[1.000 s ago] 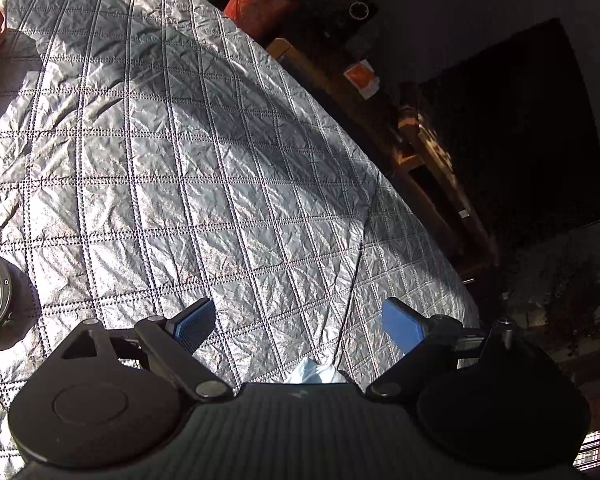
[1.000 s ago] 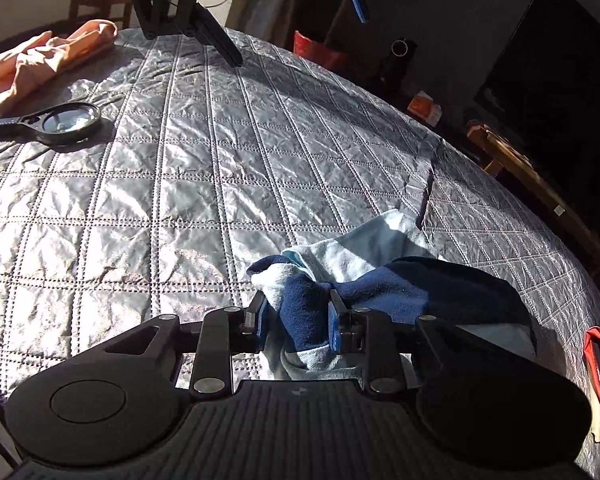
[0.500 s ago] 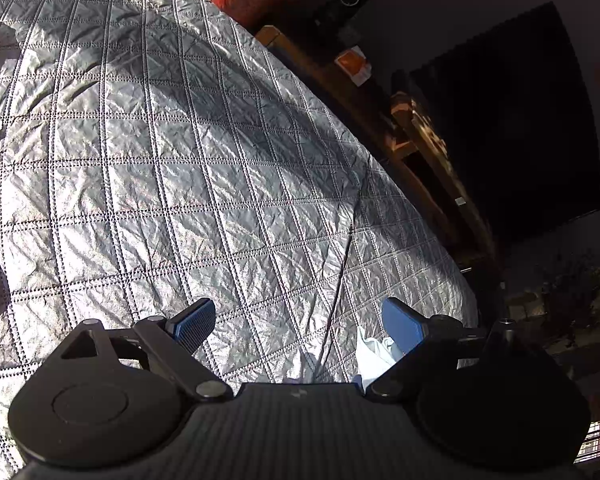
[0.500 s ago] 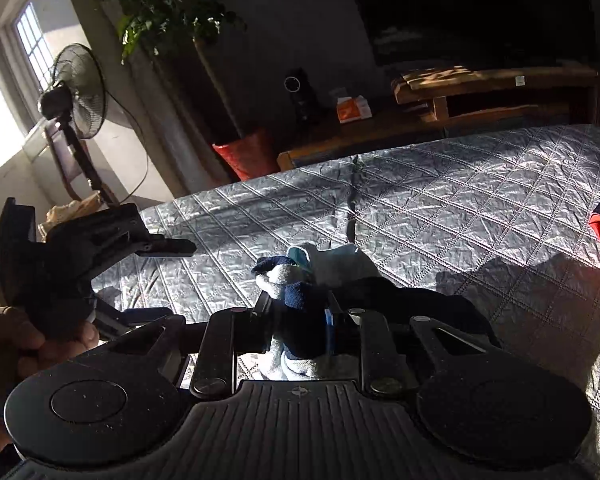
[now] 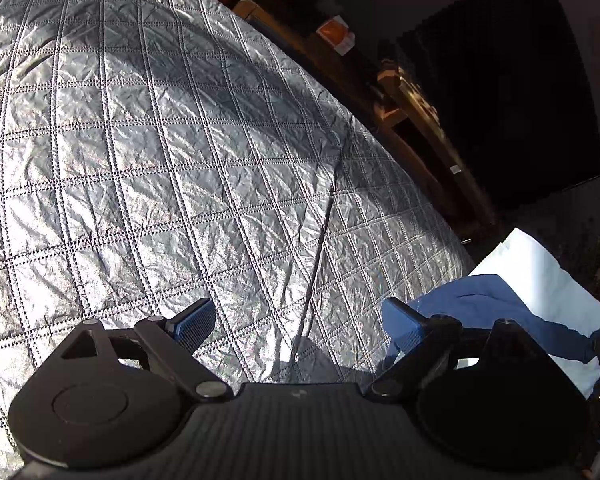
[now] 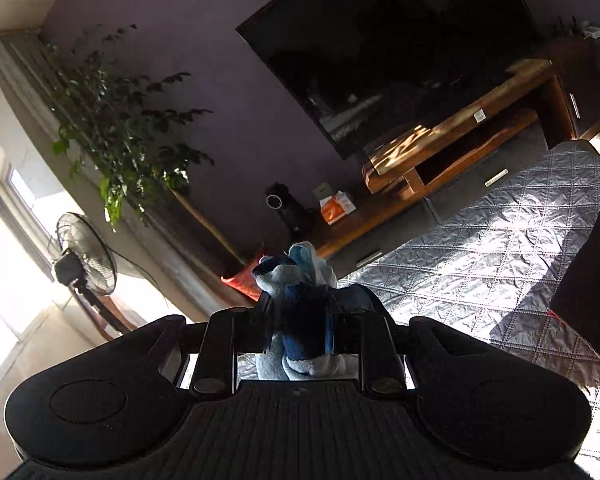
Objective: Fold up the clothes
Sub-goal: 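Carry the shirt bundle with the right tool to the clothes stack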
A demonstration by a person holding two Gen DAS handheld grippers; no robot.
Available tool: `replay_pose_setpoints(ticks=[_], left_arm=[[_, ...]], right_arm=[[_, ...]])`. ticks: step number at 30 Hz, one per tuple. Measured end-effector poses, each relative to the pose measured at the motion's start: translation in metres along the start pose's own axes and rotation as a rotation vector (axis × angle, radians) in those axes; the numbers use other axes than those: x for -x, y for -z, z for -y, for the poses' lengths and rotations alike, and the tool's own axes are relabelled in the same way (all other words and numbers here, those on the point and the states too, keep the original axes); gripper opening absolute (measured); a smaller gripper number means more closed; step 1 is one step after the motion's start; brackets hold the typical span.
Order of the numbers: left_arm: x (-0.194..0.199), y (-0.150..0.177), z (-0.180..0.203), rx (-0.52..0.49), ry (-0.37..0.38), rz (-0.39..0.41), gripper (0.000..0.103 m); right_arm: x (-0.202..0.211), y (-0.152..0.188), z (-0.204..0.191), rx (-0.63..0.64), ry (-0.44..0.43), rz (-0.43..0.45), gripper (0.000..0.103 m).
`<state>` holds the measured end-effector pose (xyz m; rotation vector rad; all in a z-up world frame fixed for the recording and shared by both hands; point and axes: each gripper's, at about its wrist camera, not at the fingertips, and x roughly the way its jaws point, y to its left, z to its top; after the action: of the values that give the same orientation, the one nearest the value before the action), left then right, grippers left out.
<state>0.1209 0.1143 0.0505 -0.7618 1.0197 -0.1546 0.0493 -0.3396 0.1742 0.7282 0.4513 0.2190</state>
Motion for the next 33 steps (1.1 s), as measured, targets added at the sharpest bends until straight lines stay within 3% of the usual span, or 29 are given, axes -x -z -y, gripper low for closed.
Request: replay_pose_setpoints(ticks=[3, 5, 8, 13, 16, 19, 20, 22, 24, 26, 28, 31, 33], left_arm=[[-0.008, 0.004, 0.002, -0.005, -0.009, -0.011, 0.088], [-0.014, 0.006, 0.003, -0.005, -0.018, -0.02, 0.088], [-0.023, 0.009, 0.004, -0.006, -0.033, -0.036, 0.088], [-0.039, 0.018, 0.006, -0.008, -0.05, -0.075, 0.088], [-0.047, 0.022, 0.01, -0.028, -0.061, -0.086, 0.088], [-0.054, 0.026, 0.015, -0.044, -0.067, -0.098, 0.088], [-0.057, 0.028, 0.017, -0.05, -0.068, -0.103, 0.088], [-0.061, 0.032, 0.021, -0.061, -0.067, -0.112, 0.088], [-0.065, 0.035, 0.026, -0.076, -0.06, -0.119, 0.088], [-0.067, 0.039, 0.03, -0.09, -0.057, -0.122, 0.088], [-0.068, 0.041, 0.034, -0.109, -0.057, -0.122, 0.088], [-0.067, 0.043, 0.043, -0.168, -0.064, -0.109, 0.088], [-0.065, 0.048, 0.052, -0.227, -0.076, -0.095, 0.088]], right_arm=[[0.015, -0.048, 0.048, -0.17, -0.021, 0.101, 0.027], [0.032, -0.071, 0.105, -0.311, 0.03, 0.192, 0.027], [0.051, -0.079, 0.191, -0.471, 0.157, 0.283, 0.027], [0.061, -0.057, 0.303, -0.614, 0.412, 0.302, 0.027], [0.056, -0.051, 0.309, -0.524, 0.426, 0.286, 0.027], [0.045, -0.059, 0.293, -0.344, 0.493, 0.257, 0.028], [0.04, -0.061, 0.286, -0.23, 0.547, 0.238, 0.031], [0.038, -0.063, 0.287, -0.211, 0.606, 0.234, 0.038], [0.037, -0.065, 0.289, -0.2, 0.663, 0.232, 0.039], [0.051, -0.068, 0.276, -0.147, 0.773, 0.3, 0.039], [0.053, -0.072, 0.261, -0.011, 0.903, 0.297, 0.039], [0.047, -0.059, 0.208, 0.335, 0.877, 0.311, 0.039], [0.03, -0.039, 0.176, 0.551, 0.796, 0.258, 0.052]])
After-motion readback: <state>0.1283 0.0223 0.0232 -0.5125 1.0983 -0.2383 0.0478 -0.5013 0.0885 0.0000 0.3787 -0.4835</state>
